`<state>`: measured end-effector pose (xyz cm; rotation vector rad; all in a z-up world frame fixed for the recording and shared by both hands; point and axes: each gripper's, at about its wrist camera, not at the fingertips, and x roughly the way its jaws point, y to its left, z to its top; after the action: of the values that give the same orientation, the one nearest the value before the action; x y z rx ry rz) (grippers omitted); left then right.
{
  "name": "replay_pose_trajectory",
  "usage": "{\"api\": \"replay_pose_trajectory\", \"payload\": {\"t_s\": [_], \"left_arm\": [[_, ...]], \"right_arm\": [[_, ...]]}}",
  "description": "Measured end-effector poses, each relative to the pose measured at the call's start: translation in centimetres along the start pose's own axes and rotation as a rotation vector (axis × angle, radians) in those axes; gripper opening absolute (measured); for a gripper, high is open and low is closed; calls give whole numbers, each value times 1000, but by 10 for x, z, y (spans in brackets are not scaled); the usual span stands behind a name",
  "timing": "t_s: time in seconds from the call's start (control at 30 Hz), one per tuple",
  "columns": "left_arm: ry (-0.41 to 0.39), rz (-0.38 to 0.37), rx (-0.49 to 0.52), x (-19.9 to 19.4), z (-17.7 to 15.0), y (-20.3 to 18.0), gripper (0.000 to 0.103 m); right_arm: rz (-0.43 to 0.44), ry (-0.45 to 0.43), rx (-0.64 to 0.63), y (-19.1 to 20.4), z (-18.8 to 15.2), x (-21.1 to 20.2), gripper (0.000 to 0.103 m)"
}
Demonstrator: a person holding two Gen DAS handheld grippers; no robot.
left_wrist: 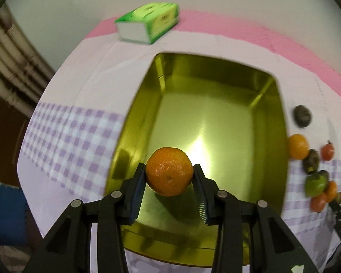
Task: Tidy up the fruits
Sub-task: 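Release the mandarin into the gold tin while the right tool carries fruits toward it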
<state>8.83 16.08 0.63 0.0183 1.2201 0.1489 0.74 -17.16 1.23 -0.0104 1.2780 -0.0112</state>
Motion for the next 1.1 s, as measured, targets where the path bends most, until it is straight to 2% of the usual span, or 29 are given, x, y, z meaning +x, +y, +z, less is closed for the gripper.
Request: {"api": "replay_pose_trajectory", "payload": {"t_s": [0.37,0.9,1.0,1.1], "left_arm": [[42,-20,-25,23,-16,14,37],[-5,38,46,21,-21,5,39],[-2,26,40,21,-21,6,42],[1,14,50,20,-22,4,51]], "right_arm": [[-1,-2,1,0,0,0,49],[-7,-3,1,-1,1,0,48],[-11,-3,2,0,0,0,48],[-13,-1,-1,0,0,-1,48]]}}
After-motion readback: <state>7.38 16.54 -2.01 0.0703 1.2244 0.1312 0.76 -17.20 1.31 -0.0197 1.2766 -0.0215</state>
